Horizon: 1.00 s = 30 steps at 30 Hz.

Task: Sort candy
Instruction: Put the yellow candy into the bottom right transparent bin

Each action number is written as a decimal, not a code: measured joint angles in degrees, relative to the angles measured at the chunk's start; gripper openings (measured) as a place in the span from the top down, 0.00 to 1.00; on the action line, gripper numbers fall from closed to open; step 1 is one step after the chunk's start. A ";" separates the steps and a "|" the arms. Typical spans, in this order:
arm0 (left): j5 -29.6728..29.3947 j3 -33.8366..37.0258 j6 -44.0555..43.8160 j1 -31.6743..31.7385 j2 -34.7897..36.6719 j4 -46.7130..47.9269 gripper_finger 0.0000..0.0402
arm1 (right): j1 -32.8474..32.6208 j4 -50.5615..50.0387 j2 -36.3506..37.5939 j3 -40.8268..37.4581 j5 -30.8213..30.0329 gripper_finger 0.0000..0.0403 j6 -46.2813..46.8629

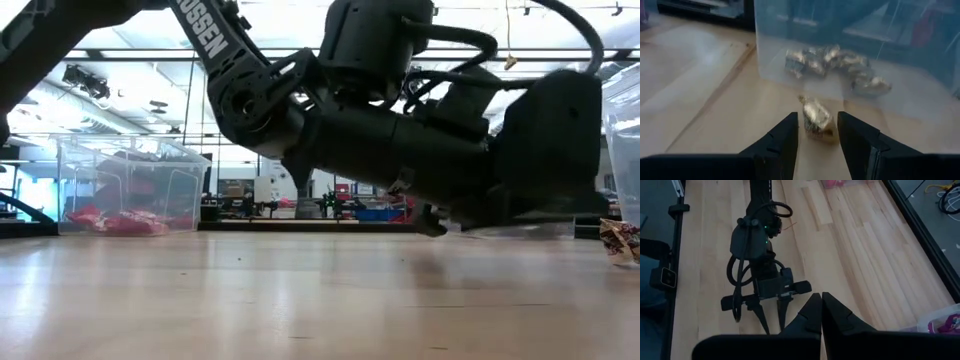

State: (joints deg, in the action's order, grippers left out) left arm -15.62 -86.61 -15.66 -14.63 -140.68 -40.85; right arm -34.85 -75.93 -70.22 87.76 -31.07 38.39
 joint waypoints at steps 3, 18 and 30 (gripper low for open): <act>0.00 -0.02 0.00 0.00 -0.40 -0.93 0.65 | 0.00 -0.01 0.00 -0.01 0.00 1.00 -0.02; 0.84 0.02 0.50 -0.64 -1.66 -4.53 0.65 | 0.00 -0.05 0.00 -0.01 0.00 1.00 -0.37; 0.81 -2.87 1.55 -0.81 -3.82 -4.33 0.65 | -0.02 -0.01 0.00 -0.01 -0.10 1.00 -1.01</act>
State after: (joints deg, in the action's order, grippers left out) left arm -14.80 -89.49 -14.11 -15.44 -144.50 -45.18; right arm -34.87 -75.94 -70.22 87.74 -31.17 37.39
